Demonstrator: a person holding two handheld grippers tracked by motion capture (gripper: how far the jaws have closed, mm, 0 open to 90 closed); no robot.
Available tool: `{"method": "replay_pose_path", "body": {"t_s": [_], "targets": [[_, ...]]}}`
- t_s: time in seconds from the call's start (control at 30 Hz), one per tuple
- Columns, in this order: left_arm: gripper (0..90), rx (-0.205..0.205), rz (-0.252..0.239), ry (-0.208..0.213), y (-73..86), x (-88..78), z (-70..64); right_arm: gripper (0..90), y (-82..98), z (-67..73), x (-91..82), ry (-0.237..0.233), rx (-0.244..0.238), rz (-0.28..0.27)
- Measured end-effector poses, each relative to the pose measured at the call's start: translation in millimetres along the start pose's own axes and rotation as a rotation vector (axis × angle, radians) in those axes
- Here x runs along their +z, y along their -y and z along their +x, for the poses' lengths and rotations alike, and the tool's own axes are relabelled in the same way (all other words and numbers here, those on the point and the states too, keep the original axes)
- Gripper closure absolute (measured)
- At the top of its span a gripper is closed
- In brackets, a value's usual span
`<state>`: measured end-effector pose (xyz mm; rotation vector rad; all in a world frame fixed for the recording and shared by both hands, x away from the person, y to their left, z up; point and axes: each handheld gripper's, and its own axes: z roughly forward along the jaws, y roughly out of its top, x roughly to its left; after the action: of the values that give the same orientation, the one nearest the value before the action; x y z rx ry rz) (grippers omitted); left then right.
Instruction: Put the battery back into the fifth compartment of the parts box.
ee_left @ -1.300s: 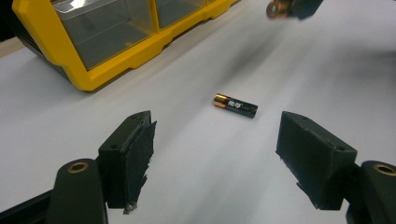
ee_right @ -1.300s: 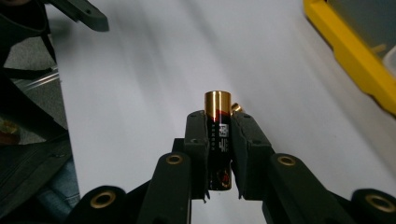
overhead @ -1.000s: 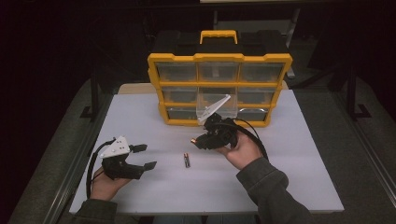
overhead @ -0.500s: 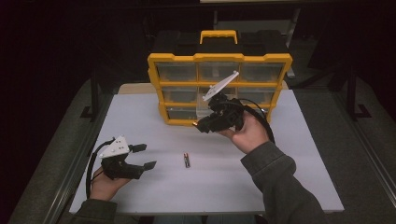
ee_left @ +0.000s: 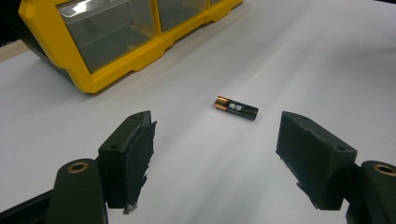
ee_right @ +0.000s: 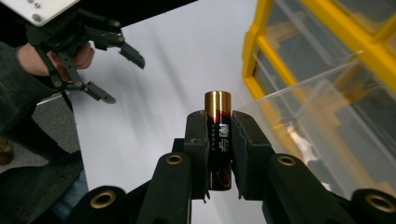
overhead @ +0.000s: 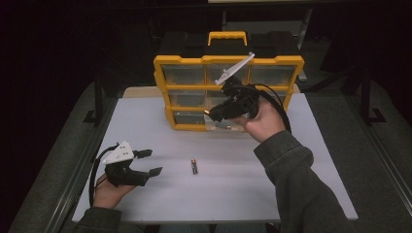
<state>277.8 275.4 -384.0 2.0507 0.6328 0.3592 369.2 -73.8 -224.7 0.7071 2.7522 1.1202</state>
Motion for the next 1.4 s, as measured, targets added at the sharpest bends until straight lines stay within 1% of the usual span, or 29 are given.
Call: {"method": "replay_pose_path", "body": {"t_s": [0.1, 0.13, 0.17, 0.33, 0.43, 0.5, 0.57, 0.63, 0.67, 0.7, 0.73, 0.83, 0.9, 1.0, 1.1, 1.2, 1.33, 1.4], "targets": [[27.0, 0.002, 0.000, 0.000, -0.1, -0.2, 0.1, 76.0, -2.0, -6.5, -4.0, 0.012, 0.008, -0.007], [27.1, -0.004, 0.006, 0.001, -0.4, -0.7, -0.4, 76.0, -2.7, -8.5, -5.2, 0.012, 0.018, -0.008], [27.0, -0.011, 0.005, 0.001, -0.4, -0.4, -1.0, 76.0, -3.2, -11.4, -5.8, 0.017, 0.014, -0.010], [27.0, -0.012, 0.006, 0.001, 0.0, -0.2, -0.7, 76.0, -8.0, -23.6, -9.5, 0.045, 0.031, -0.001], [27.0, -0.008, 0.002, 0.001, -0.2, -0.4, -0.4, 76.0, -10.0, -29.2, -10.6, 0.049, 0.057, -0.003], [27.0, -0.009, 0.004, 0.002, -0.1, -0.4, -0.3, 76.0, -9.6, -34.0, -9.9, 0.060, 0.057, -0.002], [27.0, -0.008, -0.003, 0.002, 0.2, -0.1, -0.3, 75.9, -8.3, -38.7, -9.2, 0.063, 0.074, 0.005], [27.0, -0.010, -0.007, 0.002, 0.0, -0.5, -0.6, 75.9, -6.3, -43.7, -7.5, 0.077, 0.083, 0.010], [27.0, 0.000, -0.008, 0.000, -0.2, -0.8, 0.0, 75.9, -5.3, -45.5, -6.6, 0.083, 0.092, 0.016], [27.0, -0.002, -0.009, 0.000, -0.2, -0.9, 0.0, 75.9, -4.3, -47.7, -5.4, 0.088, 0.091, 0.023], [27.0, 0.004, -0.007, 0.000, -0.4, -1.0, 0.7, 75.9, -3.4, -49.4, -4.4, 0.094, 0.096, 0.029], [27.0, -0.003, -0.012, 0.002, -0.2, -0.4, -0.1, 75.9, -0.8, -55.1, -1.7, 0.107, 0.114, 0.038], [27.0, 0.007, -0.002, 0.001, -0.4, -1.1, 0.6, 75.9, 1.7, -58.2, 1.0, 0.107, 0.125, 0.040], [27.0, -0.007, -0.002, 0.004, -0.2, -1.0, -0.3, 75.8, 6.2, -61.6, 6.2, 0.108, 0.142, 0.046], [27.0, -0.009, -0.002, 0.003, 0.1, -1.1, -0.3, 75.8, 10.6, -65.1, 11.4, 0.108, 0.154, 0.054], [26.9, -0.001, -0.004, -0.001, -0.1, -1.7, 0.5, 75.7, 14.7, -67.2, 16.5, 0.104, 0.172, 0.059], [27.0, -0.003, -0.005, 0.000, 0.0, -1.1, 0.7, 75.6, 18.0, -68.9, 22.1, 0.119, 0.151, 0.083], [26.9, -0.015, -0.004, 0.003, 0.4, -0.6, -0.1, 75.0, 18.1, -69.0, 23.3, 0.117, 0.151, 0.079]]}}
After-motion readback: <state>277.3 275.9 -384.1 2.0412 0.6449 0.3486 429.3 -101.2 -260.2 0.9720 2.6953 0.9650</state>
